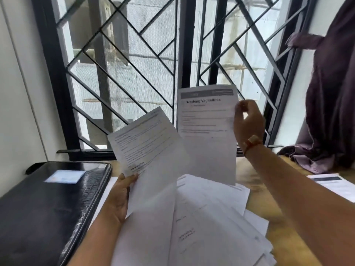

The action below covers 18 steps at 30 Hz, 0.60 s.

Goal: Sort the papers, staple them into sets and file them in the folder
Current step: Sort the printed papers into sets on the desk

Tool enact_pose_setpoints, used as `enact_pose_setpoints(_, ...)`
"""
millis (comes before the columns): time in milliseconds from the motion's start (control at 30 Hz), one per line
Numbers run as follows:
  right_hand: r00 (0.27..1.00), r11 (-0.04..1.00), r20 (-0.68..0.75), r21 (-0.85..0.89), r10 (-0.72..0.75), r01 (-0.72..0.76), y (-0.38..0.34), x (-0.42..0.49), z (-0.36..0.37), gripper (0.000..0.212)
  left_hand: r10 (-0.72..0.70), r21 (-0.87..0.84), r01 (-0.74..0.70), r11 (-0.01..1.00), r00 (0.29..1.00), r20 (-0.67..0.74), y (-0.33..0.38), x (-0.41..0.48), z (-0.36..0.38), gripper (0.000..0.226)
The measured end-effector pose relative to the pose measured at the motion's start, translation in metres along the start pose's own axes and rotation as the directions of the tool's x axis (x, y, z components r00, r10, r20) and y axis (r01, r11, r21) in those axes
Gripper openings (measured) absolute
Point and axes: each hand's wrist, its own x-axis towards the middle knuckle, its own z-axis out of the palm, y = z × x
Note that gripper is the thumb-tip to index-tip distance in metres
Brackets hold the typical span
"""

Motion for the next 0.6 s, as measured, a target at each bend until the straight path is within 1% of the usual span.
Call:
enact_pose_setpoints(67, 0.999, 0.999, -0.032, 0.018, -0.030, 0.030, -0.008, 0.016, -0.006, 0.013, -0.015, 0.015, 0.015, 1.000, 1.000, 0.022, -0.001, 0.000, 0.002, 0.029)
enact_pose_setpoints(133, 0.999, 0.999, -0.037, 0.021, -0.026, 0.027, -0.015, 0.027, -0.013, 0.013, -0.019, 0.031, 0.018, 0.999, 0.999, 0.034, 0.000, -0.001, 0.004, 0.025)
enact_pose_setpoints(233, 0.998, 0.999, 0.043, 0.001, 0.041, -0.041, -0.014, 0.027, -0.017, 0.014, 0.006, 0.080, -0.007, 0.997, 1.000, 0.021, 0.000, 0.000, 0.006, 0.025)
enact_pose_setpoints(300, 0.984, 0.990, 0.116, 0.008, 0.138, -0.140, -0.008, 0.019, -0.015, 0.013, 0.016, 0.113, -0.018, 0.993, 1.000, 0.018, -0.001, 0.001, 0.006, 0.021)
enact_pose_setpoints(367, 0.933, 0.952, 0.208, 0.027, 0.293, -0.305, 0.000, 0.003, -0.012, 0.018, 0.012, 0.130, -0.017, 0.991, 0.999, 0.040, -0.002, -0.001, 0.008, 0.020)
enact_pose_setpoints(433, 0.869, 0.903, 0.287, 0.034, 0.403, -0.429, 0.007, -0.018, -0.010, 0.015, -0.005, 0.135, -0.005, 0.991, 0.997, 0.079, -0.004, -0.003, 0.011, 0.021)
enact_pose_setpoints(533, 0.784, 0.804, 0.391, 0.158, 0.483, -0.574, 0.010, -0.048, -0.008, 0.011, -0.029, 0.193, 0.007, 0.981, 0.993, 0.112, -0.007, -0.004, 0.013, 0.031)
enact_pose_setpoints(600, 0.708, 0.694, 0.469, 0.241, 0.529, -0.678, 0.011, -0.065, -0.007, 0.011, -0.039, 0.247, 0.004, 0.969, 0.990, 0.137, -0.008, -0.004, 0.013, 0.044)
